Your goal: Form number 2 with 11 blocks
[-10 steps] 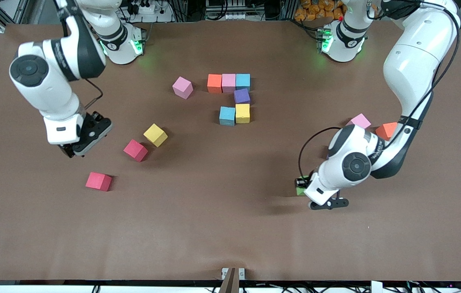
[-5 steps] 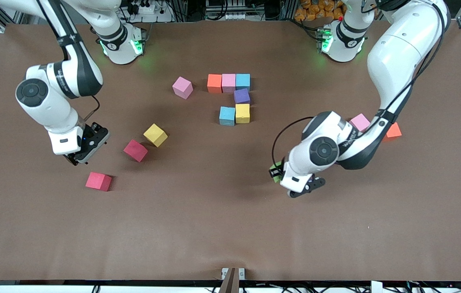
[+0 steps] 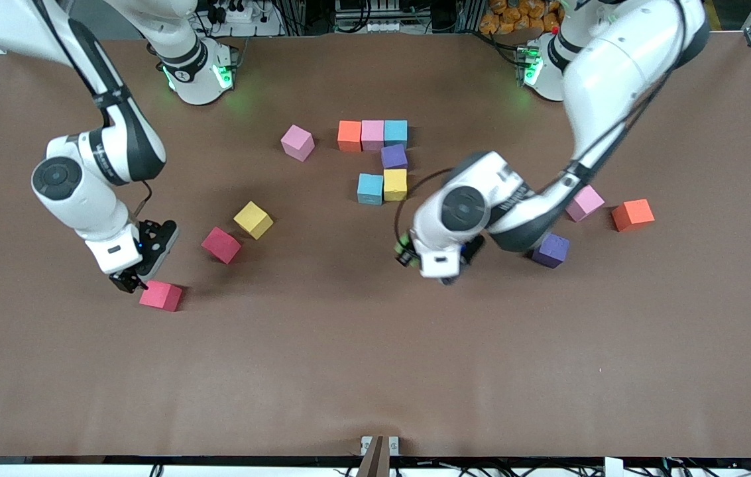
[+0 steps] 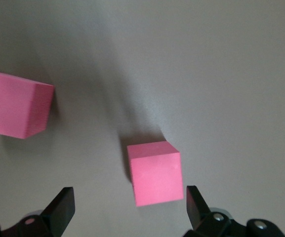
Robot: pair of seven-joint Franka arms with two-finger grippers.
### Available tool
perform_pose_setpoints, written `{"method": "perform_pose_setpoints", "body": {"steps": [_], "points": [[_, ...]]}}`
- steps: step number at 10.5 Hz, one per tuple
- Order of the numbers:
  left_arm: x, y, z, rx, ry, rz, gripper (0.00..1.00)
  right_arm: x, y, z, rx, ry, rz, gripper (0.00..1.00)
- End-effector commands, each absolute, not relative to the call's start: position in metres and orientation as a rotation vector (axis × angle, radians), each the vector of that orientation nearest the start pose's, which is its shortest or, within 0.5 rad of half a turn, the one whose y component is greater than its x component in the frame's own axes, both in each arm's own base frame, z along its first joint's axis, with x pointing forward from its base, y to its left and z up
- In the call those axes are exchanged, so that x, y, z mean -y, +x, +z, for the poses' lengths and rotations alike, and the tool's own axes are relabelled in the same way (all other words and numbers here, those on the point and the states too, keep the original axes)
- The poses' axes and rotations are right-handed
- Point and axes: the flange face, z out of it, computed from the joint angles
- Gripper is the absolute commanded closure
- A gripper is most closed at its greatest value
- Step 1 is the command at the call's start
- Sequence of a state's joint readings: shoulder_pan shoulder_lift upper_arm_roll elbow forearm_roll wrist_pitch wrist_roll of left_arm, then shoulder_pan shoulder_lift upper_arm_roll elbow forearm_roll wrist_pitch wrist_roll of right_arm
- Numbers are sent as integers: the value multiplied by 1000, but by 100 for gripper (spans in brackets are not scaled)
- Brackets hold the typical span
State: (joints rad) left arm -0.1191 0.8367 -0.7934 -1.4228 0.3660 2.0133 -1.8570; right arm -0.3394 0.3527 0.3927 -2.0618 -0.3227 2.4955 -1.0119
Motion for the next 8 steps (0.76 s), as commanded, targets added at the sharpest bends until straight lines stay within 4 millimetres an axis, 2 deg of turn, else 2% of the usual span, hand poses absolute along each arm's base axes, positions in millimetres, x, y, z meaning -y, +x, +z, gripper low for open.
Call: {"method": "perform_pose_setpoints", "body": {"steps": [1,4,6,8], "points": [[513,498,306,1612,-2684,335,51,-3,632,246,1983,-2535,-124,0],[566,442,305,1755,-2589,307,51,11,651,220,2018,-2469,-139,0],[579,426,305,1925,-2461,240,51,12,652,211,2017,-2458,-129,0],[600,396,305,2120,-2284,207,51,11,652,212,2045,-2438,-129,0]]}}
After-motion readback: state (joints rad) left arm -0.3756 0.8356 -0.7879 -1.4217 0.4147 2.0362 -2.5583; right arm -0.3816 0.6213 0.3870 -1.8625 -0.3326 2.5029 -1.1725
